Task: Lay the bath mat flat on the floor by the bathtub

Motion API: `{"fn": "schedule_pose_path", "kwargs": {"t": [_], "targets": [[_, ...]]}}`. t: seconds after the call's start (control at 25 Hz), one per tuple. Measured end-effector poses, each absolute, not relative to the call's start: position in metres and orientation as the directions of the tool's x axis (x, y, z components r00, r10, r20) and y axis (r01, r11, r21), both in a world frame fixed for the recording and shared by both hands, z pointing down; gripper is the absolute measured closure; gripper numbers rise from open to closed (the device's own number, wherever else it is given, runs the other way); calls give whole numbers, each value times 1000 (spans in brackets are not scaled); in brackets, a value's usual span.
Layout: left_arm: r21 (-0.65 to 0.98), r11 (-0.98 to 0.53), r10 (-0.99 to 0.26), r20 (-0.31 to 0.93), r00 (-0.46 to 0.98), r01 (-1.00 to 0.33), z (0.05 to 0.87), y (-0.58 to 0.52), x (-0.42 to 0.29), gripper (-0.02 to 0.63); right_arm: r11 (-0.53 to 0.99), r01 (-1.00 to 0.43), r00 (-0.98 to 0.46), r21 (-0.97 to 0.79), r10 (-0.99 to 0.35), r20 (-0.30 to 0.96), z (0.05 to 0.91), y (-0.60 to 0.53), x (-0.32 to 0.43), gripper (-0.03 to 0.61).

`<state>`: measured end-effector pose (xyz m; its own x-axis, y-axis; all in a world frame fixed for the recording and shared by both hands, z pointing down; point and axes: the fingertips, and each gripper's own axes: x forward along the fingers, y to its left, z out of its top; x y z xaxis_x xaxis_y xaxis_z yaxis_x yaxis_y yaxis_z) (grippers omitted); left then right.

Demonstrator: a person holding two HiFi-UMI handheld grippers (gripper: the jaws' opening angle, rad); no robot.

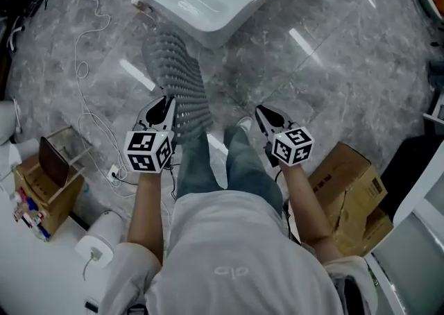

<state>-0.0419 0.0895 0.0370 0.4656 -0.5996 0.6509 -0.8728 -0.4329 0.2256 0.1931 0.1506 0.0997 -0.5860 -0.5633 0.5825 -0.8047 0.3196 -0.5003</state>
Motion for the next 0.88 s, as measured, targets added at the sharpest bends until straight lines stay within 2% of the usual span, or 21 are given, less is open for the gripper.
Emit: {"fn": "schedule_pose_path", "kwargs": {"t": [0.36, 0.56, 0.72, 0.88], "targets": [[271, -348, -565, 703, 432, -897, 145, 70, -51, 555, 286, -794, -605, -536, -450, 656, 221, 170, 175, 530], [289, -315, -561, 711, 423, -904, 210, 53, -61, 555, 266, -781, -623, -565, -383, 682, 295, 173, 147, 446], [322, -275, -560, 712, 423, -906, 257, 42, -72, 555, 326, -771, -634, -547, -307, 710, 353, 178, 112, 359], [348, -230, -566, 712, 416, -909, 295, 32, -81, 555, 359, -753, -648, -551, -264, 714, 408, 182, 79, 317]]}}
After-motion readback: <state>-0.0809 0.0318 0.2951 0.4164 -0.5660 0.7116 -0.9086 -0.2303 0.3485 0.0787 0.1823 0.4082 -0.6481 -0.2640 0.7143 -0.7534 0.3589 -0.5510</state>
